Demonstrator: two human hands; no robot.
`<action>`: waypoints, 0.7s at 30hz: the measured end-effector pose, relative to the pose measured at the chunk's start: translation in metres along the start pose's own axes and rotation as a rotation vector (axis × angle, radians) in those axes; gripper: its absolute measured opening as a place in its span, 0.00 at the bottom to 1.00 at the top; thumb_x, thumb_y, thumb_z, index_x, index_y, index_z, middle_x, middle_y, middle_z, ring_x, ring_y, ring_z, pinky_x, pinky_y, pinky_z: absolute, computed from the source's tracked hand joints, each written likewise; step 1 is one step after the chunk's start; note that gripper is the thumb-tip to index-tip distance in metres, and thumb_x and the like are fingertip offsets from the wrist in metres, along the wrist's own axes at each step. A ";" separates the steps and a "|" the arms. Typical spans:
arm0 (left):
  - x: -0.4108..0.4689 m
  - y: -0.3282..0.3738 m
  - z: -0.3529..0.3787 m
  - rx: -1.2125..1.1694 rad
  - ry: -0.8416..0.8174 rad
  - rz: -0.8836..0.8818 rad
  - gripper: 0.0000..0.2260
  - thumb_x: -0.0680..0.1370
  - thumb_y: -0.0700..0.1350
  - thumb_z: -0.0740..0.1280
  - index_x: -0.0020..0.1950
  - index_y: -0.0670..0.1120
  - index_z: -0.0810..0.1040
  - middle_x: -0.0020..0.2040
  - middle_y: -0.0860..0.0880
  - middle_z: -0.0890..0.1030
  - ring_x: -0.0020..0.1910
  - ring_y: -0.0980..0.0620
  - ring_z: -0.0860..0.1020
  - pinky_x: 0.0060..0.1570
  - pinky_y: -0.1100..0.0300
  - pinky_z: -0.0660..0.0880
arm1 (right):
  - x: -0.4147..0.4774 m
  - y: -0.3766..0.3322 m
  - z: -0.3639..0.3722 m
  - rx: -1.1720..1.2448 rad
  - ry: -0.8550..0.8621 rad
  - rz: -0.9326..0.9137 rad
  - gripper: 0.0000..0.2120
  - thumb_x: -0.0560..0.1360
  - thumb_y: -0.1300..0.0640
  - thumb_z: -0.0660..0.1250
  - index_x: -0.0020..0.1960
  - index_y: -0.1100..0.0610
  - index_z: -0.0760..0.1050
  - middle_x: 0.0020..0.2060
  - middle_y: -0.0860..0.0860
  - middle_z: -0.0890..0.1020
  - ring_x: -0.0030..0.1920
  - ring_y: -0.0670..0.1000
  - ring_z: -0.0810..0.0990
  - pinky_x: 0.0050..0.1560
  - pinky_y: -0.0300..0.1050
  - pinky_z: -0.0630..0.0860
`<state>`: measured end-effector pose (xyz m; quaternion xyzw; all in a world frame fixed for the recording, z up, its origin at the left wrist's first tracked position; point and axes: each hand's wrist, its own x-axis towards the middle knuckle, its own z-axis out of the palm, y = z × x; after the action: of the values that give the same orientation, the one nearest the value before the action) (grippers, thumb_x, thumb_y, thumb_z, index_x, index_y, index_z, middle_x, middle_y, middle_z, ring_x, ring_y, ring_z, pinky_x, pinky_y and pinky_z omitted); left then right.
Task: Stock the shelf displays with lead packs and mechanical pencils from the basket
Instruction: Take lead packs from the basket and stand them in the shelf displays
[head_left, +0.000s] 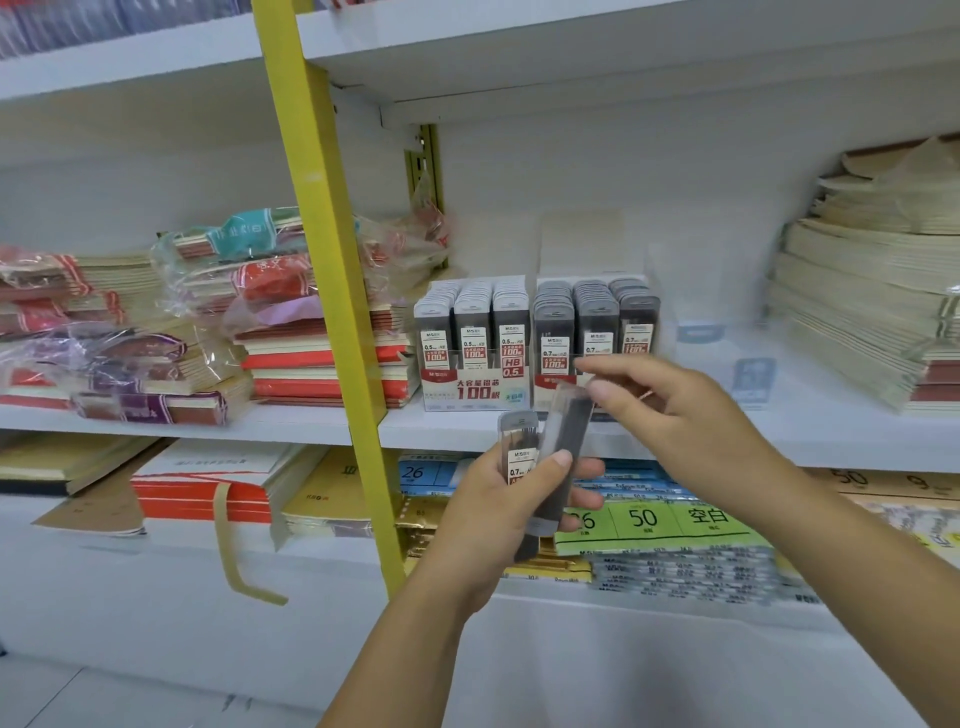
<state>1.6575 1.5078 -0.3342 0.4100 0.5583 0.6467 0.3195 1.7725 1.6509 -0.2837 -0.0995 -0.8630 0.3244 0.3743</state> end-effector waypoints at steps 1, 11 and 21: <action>-0.001 0.000 0.002 0.000 -0.011 -0.002 0.11 0.82 0.51 0.66 0.64 0.53 0.76 0.52 0.50 0.87 0.44 0.55 0.85 0.39 0.67 0.79 | -0.001 -0.001 0.000 0.059 -0.031 0.032 0.12 0.78 0.52 0.66 0.58 0.40 0.78 0.48 0.40 0.82 0.49 0.42 0.78 0.50 0.35 0.74; -0.006 -0.003 0.004 -0.038 -0.020 -0.044 0.15 0.73 0.60 0.73 0.57 0.58 0.80 0.55 0.50 0.86 0.46 0.53 0.84 0.39 0.61 0.77 | -0.008 -0.001 -0.014 0.455 -0.069 0.095 0.04 0.76 0.60 0.68 0.50 0.55 0.77 0.40 0.51 0.83 0.38 0.48 0.81 0.42 0.39 0.78; -0.003 -0.003 -0.007 -0.163 0.260 -0.068 0.10 0.73 0.46 0.77 0.51 0.57 0.82 0.41 0.46 0.86 0.30 0.54 0.72 0.25 0.63 0.67 | -0.022 0.012 -0.019 0.378 -0.152 0.233 0.17 0.72 0.72 0.69 0.46 0.48 0.79 0.49 0.47 0.84 0.49 0.44 0.84 0.47 0.41 0.79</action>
<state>1.6526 1.5027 -0.3384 0.2764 0.5542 0.7261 0.2987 1.8006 1.6599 -0.2944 -0.1021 -0.7954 0.5277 0.2800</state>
